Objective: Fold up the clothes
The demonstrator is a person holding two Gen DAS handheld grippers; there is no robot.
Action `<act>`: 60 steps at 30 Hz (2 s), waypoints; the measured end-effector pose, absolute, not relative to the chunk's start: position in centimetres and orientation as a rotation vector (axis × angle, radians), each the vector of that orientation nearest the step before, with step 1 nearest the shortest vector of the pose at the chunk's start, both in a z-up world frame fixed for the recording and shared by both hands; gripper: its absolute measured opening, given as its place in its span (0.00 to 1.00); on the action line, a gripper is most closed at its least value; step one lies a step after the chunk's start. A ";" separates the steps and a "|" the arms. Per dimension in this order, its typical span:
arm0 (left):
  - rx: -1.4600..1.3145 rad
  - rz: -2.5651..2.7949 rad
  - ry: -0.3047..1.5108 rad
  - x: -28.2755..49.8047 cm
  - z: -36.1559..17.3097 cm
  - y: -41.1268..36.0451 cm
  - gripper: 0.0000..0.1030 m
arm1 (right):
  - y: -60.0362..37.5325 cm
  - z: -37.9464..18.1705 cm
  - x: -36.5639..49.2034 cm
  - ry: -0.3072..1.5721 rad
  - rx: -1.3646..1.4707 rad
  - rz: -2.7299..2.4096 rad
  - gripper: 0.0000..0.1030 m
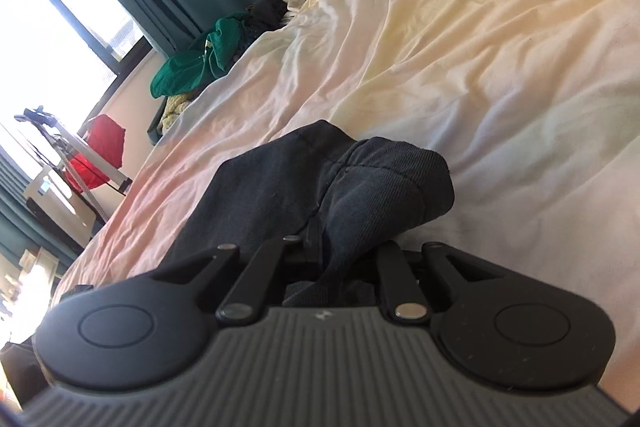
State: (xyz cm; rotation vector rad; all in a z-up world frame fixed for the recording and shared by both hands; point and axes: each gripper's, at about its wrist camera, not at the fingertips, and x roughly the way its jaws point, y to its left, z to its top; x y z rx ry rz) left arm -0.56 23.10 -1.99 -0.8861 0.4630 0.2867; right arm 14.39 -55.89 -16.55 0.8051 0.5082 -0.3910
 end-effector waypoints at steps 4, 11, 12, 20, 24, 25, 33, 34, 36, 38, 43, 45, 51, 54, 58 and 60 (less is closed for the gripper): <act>-1.043 0.264 0.538 -0.4 -4.2 24.8 0.96 | -56.1 -16.8 13.2 0.531 0.956 -0.357 0.45; -1.357 0.178 0.673 2.2 -10.1 25.6 1.00 | -56.2 -19.3 11.7 0.470 1.287 -0.331 0.61; -1.375 0.182 0.677 2.6 -10.7 25.5 0.99 | -56.1 -19.3 11.8 0.472 1.273 -0.336 0.61; -1.297 0.214 0.657 4.3 -11.1 24.2 0.49 | -56.5 -18.7 13.1 0.427 1.065 -0.426 0.11; -1.262 0.225 0.616 4.2 -10.6 24.7 0.14 | -57.1 -17.7 13.1 0.365 1.043 -0.485 0.06; -1.254 0.222 0.606 4.2 -10.4 24.8 0.10 | -57.0 -17.2 13.1 0.351 1.036 -0.489 0.06; -1.164 0.178 0.512 1.3 -3.8 28.6 0.07 | -56.1 -13.6 11.6 0.182 0.999 -0.538 0.06; -1.159 0.185 0.524 0.8 -3.4 29.0 0.07 | -55.9 -13.2 11.2 0.162 0.985 -0.559 0.06; -1.126 0.198 0.569 -0.3 -3.3 29.7 0.07 | -56.0 -12.7 10.4 0.158 0.979 -0.587 0.06; -1.087 0.212 0.630 -1.3 -4.2 30.1 0.07 | -56.2 -12.6 9.7 0.179 0.980 -0.616 0.06; -1.005 0.252 0.751 -2.8 -7.3 30.7 0.10 | -57.6 -16.5 9.0 0.449 1.006 -0.689 0.06; -0.977 0.247 0.756 -2.7 -7.3 30.5 0.13 | -57.4 -17.4 9.3 0.498 0.959 -0.682 0.06; -0.752 0.311 0.737 -3.6 -3.7 28.0 0.41 | -55.3 -16.4 10.1 0.532 0.778 -0.671 0.11; -0.608 0.396 0.711 -5.1 -1.8 27.2 0.68 | -55.0 -15.5 10.0 0.532 0.747 -0.682 0.30; -0.474 0.456 0.620 -7.4 1.3 25.9 0.86 | -53.6 -13.5 9.4 0.488 0.668 -0.673 0.65; -0.422 0.445 0.587 -7.5 2.7 25.0 0.89 | -52.8 -12.3 9.0 0.453 0.639 -0.670 0.66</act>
